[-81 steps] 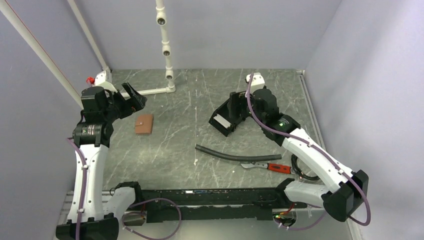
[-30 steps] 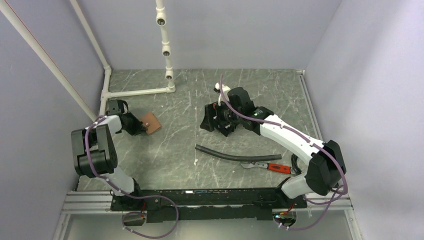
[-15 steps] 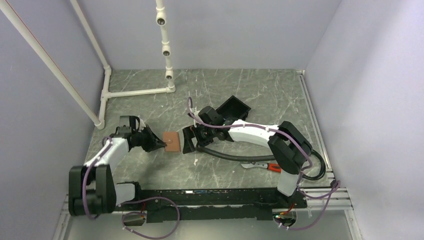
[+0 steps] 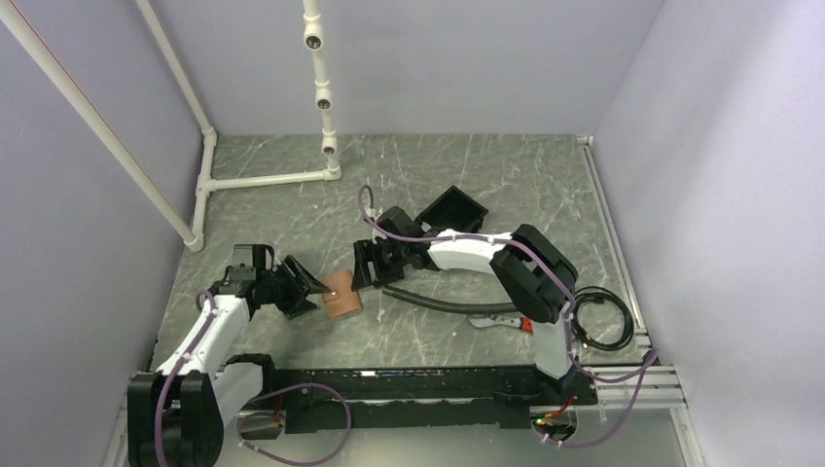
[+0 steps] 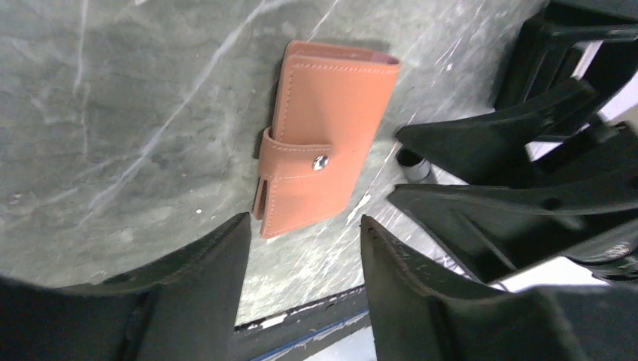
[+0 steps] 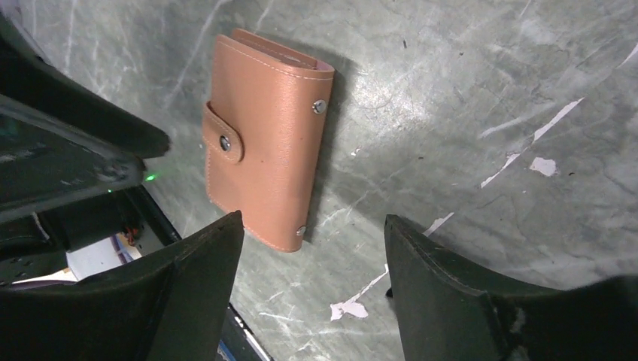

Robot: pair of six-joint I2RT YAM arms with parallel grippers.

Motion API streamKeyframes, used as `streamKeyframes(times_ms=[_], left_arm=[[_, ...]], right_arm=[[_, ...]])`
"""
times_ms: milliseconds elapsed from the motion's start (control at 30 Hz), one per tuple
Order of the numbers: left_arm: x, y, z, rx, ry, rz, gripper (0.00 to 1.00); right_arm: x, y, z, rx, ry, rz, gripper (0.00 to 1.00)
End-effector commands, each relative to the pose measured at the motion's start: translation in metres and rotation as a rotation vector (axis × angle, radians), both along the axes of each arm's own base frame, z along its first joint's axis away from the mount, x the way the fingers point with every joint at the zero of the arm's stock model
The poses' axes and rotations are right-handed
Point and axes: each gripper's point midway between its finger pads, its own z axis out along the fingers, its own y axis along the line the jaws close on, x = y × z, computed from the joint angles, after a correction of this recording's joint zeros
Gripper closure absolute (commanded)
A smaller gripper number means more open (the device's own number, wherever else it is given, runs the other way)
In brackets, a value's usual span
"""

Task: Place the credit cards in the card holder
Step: Open the card holder at the center of the board.

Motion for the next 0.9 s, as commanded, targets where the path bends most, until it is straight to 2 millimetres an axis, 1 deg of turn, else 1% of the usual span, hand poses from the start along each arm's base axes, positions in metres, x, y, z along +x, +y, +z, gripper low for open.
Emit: streamKeyframes(times_ms=[0, 100, 133, 267, 367, 433, 567, 667, 700, 733, 767, 800, 833, 867], left_arm=[[0.021, 0.013, 0.017, 0.081, -0.085, 0.039, 0.44], [0.031, 0.003, 0.010, 0.033, -0.098, 0.011, 0.64], [0.031, 0.001, 0.005, 0.021, -0.085, 0.000, 0.68], [0.028, 0.002, -0.019, 0.049, -0.032, -0.002, 0.77], [0.022, 0.000, -0.032, 0.037, 0.003, 0.016, 0.83], [0.018, -0.003, -0.038, 0.021, 0.018, 0.030, 0.87], [0.010, -0.001, -0.049, 0.030, 0.043, 0.062, 0.92], [0.008, 0.000, -0.052, 0.031, 0.038, 0.072, 0.93], [0.008, 0.000, -0.052, 0.030, 0.037, 0.072, 0.94], [0.008, -0.001, -0.052, 0.028, 0.031, 0.069, 0.94], [0.010, -0.002, -0.051, 0.021, 0.021, 0.062, 0.94], [0.011, -0.003, -0.049, 0.016, 0.012, 0.051, 0.93], [0.012, -0.005, -0.046, 0.011, 0.001, 0.038, 0.90], [0.014, -0.006, -0.041, 0.008, -0.021, 0.018, 0.84]], right_arm=[[0.012, 0.019, 0.018, 0.079, -0.056, 0.029, 0.30], [0.012, 0.023, 0.015, 0.088, -0.064, 0.045, 0.31], [0.012, 0.024, 0.012, 0.087, -0.059, 0.048, 0.31], [0.005, 0.030, 0.002, 0.109, -0.016, 0.052, 0.32], [-0.002, 0.037, -0.004, 0.133, 0.021, 0.047, 0.38], [-0.005, 0.042, -0.006, 0.142, 0.030, 0.049, 0.45], [-0.012, 0.051, 0.006, 0.236, 0.052, 0.057, 0.46], [-0.015, 0.055, 0.018, 0.308, 0.057, 0.062, 0.50], [-0.015, 0.056, 0.021, 0.321, 0.064, 0.058, 0.52], [-0.016, 0.057, 0.024, 0.340, 0.061, 0.059, 0.58], [-0.015, 0.057, 0.025, 0.345, 0.060, 0.055, 0.69], [-0.015, 0.057, 0.024, 0.343, 0.054, 0.049, 0.83], [-0.014, 0.056, 0.024, 0.339, 0.036, 0.049, 0.99], [-0.012, 0.053, 0.023, 0.323, 0.014, 0.050, 1.00]])
